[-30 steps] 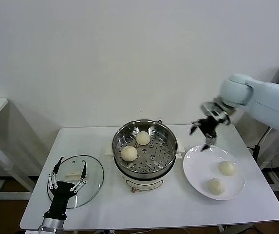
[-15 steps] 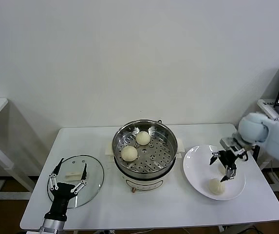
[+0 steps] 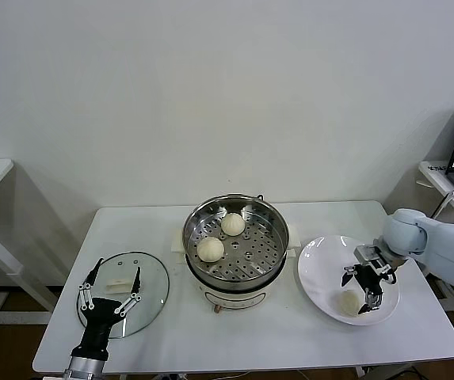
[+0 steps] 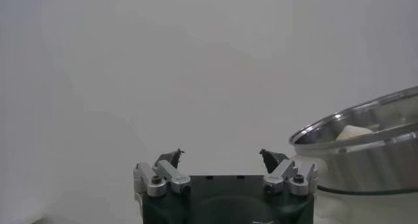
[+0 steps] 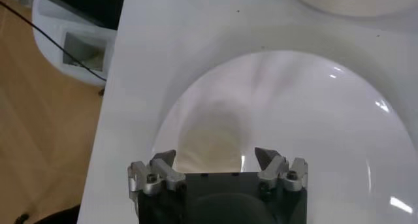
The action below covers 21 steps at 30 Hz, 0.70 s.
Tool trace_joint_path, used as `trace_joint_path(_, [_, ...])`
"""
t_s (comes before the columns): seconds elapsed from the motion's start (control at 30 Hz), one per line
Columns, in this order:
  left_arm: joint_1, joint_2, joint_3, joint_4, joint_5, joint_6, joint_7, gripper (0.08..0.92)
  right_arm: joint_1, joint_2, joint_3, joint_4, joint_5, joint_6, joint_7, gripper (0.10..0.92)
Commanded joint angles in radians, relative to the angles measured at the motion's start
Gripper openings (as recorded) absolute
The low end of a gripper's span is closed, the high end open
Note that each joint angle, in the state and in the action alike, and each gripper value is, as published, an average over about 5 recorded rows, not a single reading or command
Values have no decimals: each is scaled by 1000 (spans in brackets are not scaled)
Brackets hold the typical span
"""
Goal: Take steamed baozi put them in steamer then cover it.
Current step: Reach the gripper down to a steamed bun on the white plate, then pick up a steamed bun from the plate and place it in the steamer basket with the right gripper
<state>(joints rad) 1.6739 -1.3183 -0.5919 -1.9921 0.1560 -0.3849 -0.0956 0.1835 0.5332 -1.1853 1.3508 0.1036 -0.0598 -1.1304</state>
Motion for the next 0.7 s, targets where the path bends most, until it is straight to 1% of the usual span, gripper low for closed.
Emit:
trace_joint_path(0.03, [-2,0,3,-3,1,2,0,823,-40,4,18,-12,-27,-2,15,823])
trace_joint_path(0.2, [-2,0,0,1,1,0,-1,823,-45,5,17,-15,-30,-5,16,812])
trace_joint_path(0.47, [-3,2,-2,0,-1,1,-3,823,-41,7,24,-16,-27,-4,15,711])
trace_joint_path(0.6, [-3,3,-2,-3,-1,2,-3,823,5,3,27,-1,-24,9,3,691])
trace_joint_path(0.7, [-4,4,0,-5,-1,1,-3,823,70,1,56,14,-43,55,-25,684])
